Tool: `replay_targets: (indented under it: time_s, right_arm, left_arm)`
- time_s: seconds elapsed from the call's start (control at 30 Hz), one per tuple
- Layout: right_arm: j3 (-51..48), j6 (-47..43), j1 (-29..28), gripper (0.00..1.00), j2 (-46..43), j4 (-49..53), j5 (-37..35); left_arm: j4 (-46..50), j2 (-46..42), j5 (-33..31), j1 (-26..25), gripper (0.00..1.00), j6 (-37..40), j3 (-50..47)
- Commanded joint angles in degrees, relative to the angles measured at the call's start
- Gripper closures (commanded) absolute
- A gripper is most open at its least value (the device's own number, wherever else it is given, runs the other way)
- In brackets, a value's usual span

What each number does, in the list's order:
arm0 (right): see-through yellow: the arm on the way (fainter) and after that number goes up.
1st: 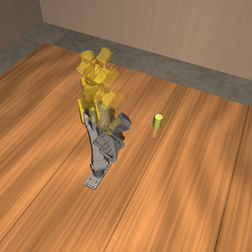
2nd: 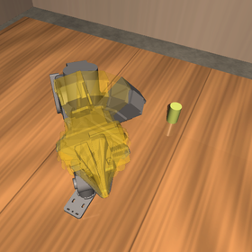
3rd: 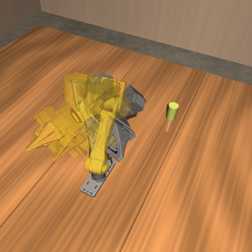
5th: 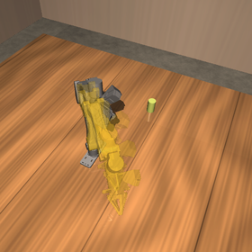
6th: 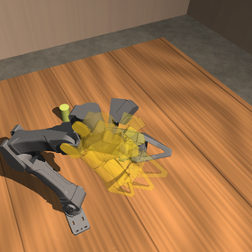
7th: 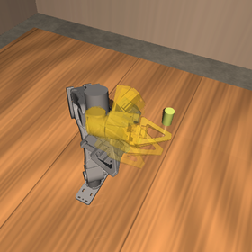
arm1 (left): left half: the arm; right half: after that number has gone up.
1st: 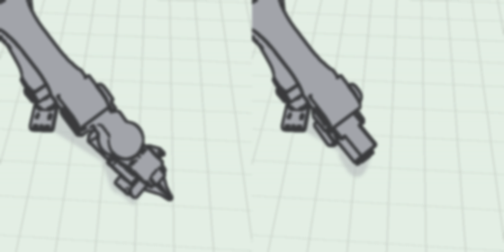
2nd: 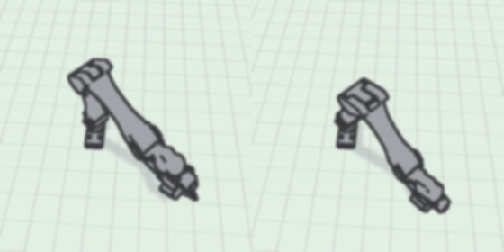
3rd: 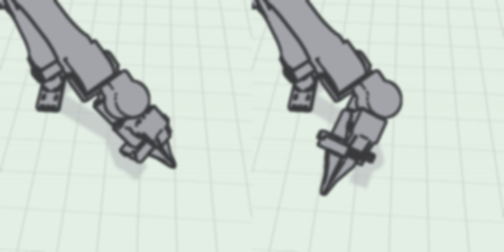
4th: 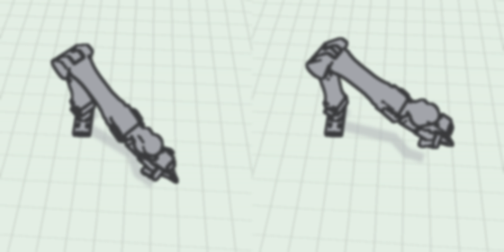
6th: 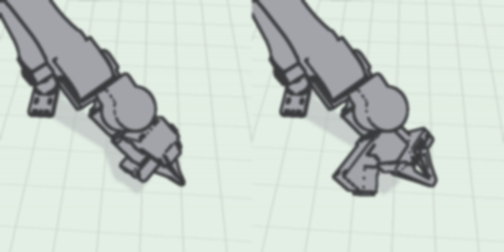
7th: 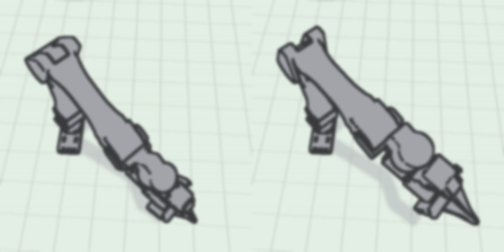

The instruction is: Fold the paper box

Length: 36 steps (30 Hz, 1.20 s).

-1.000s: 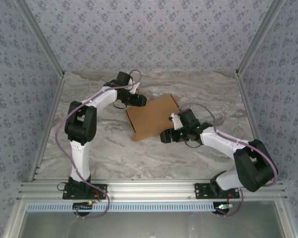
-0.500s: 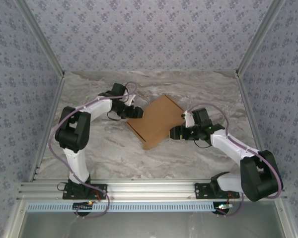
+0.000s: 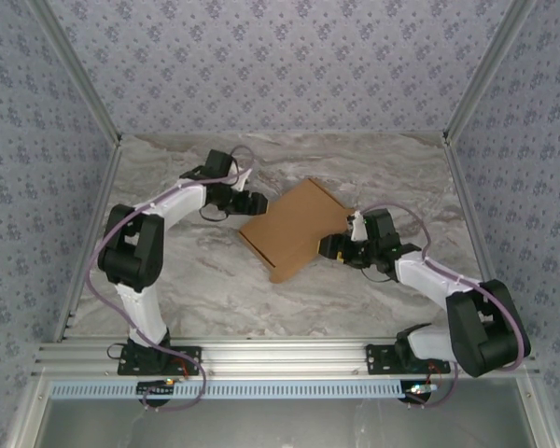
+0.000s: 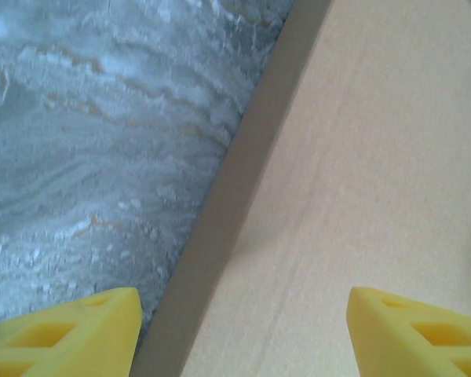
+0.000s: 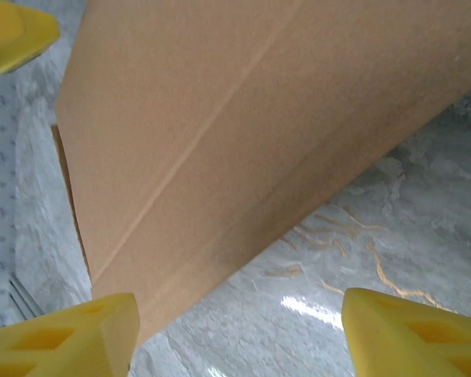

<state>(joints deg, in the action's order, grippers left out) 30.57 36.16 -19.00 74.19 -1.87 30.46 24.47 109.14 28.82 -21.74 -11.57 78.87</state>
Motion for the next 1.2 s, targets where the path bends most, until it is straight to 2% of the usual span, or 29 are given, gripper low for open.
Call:
replay_targets:
  time_s: [0.0,0.3,0.5,0.77,1.17]
  right_arm:
    - [-0.5,5.4,0.6,0.32,2.7,-8.5,0.5]
    - [-1.5,7.1,0.8,0.57,8.6,-15.4,1.9]
    - [-1.0,7.3,1.3,0.69,11.9,-18.7,2.8]
    - [0.6,7.2,2.9,0.8,15.7,-22.7,5.2]
    - [4.3,7.1,4.0,0.92,15.4,-25.3,7.3]
  left_arm:
    - [1.6,3.1,4.4,0.0,0.31,2.1,4.2]
    - [4.8,9.7,9.6,-0.2,0.31,5.2,10.2]
    - [5.6,13.6,11.0,-0.5,0.31,5.8,13.3]
    - [4.3,14.8,12.3,-0.3,0.46,3.5,12.4]
    - [-6.1,10.7,15.9,0.6,0.6,-7.5,2.4]
